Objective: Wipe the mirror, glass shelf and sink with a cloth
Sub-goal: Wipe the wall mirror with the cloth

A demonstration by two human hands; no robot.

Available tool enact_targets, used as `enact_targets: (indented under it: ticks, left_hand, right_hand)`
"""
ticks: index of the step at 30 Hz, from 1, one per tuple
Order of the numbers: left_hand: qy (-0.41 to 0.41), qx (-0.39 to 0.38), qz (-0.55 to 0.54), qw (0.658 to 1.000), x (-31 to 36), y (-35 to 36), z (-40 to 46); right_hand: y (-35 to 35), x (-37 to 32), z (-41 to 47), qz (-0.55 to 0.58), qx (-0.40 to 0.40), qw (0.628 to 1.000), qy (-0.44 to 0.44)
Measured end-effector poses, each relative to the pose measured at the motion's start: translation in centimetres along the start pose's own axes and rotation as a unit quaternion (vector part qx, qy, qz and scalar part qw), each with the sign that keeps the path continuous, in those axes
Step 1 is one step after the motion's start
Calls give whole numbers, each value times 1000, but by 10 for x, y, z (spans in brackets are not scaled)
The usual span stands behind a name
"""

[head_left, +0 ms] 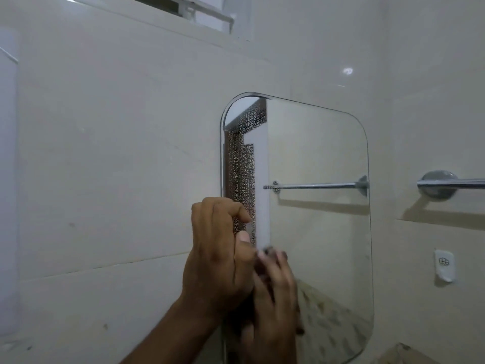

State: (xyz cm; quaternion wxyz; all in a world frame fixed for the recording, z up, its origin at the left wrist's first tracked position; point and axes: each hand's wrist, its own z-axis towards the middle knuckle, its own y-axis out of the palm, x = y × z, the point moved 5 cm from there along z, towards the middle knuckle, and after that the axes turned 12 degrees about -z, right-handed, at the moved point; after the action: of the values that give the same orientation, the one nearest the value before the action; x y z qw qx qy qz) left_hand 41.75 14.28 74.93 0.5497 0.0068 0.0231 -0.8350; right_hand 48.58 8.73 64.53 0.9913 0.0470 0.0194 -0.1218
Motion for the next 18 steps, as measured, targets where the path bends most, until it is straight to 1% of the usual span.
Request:
enact_targets:
  ticks: [1, 2, 3, 4, 8, 11, 14, 18]
  left_hand:
    - [-2, 17, -3, 1000, 0, -2, 0]
    - [-5, 26, -1, 1000, -1, -4, 1]
    - [-7, 31, 2, 999, -2, -4, 1]
    - [-11, 35, 8, 999, -3, -4, 1]
    - [-21, 29, 6, 999, -5, -2, 0]
    - [-19, 20, 8, 1000, -5, -1, 1]
    - [-23, 18, 5, 1000, -5, -2, 1]
    - [-21, 19, 2, 1000, -4, -3, 0]
  right_hand:
    - [5, -1, 28, 17, -16, 1000, -2]
    - [8, -2, 58, 4, -19, 1000, -8]
    - [16, -3, 81, -6, -44, 999, -29]
    - [23, -3, 104, -11, -58, 998, -23]
    - [39, -7, 206, -24, -4, 998, -59]
    - [41, 1, 250, -32, 15, 998, -53]
    - [37, 5, 251, -38, 11, 997, -70]
    - [28, 15, 185, -50, -20, 997, -63]
